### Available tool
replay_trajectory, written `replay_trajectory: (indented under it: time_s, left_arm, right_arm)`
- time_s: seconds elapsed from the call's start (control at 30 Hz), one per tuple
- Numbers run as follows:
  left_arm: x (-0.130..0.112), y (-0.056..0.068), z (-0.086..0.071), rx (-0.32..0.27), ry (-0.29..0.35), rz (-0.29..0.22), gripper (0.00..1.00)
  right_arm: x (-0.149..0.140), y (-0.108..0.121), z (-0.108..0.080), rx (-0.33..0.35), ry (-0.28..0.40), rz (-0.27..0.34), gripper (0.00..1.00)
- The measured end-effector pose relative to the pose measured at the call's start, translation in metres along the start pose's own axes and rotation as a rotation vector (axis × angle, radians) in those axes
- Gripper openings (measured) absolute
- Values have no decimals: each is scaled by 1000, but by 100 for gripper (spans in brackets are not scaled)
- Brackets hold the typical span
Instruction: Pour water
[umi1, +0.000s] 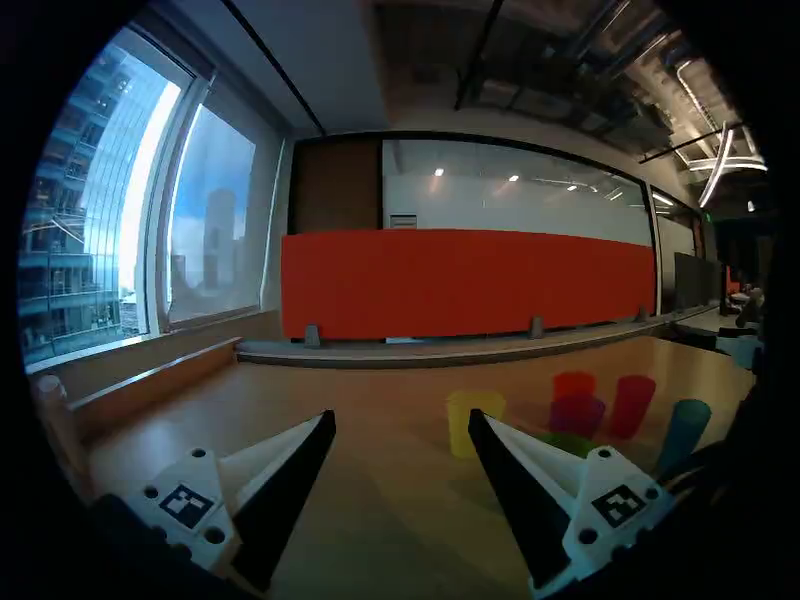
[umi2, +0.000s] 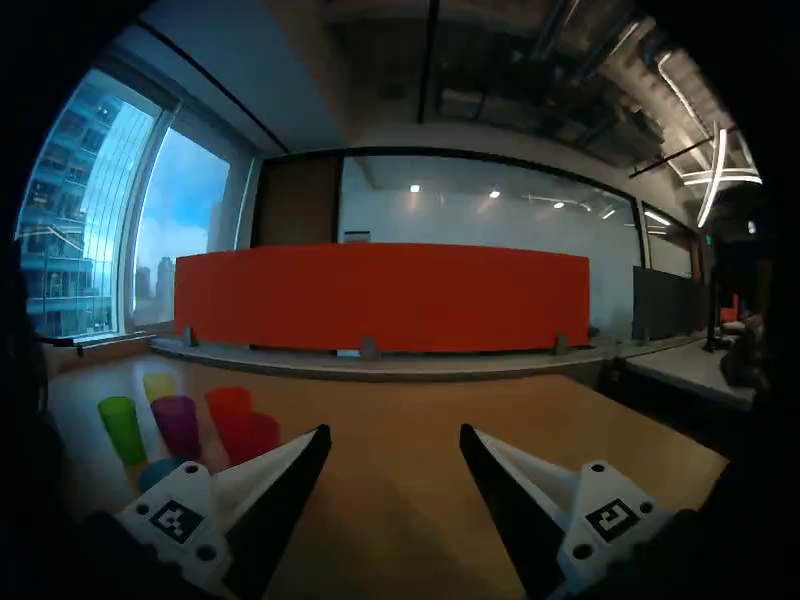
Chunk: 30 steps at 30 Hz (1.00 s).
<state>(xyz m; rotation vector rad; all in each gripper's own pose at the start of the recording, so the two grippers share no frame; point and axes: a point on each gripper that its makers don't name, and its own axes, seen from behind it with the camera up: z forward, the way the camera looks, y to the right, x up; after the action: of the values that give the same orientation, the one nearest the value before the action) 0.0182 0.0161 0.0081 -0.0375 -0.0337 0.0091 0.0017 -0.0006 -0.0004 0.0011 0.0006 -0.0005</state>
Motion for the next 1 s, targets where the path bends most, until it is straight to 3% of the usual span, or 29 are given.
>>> replay_trajectory:
  time_s: [0.57,1.0]
  left_arm:
    - [84,21,-3,-77,-2,6,99]
    - [156,26,3,-133,-5,7,99]
  right_arm:
    - [102,-6,-10,61,8,25,100]
    - [159,-8,-4,96,-6,44,100]
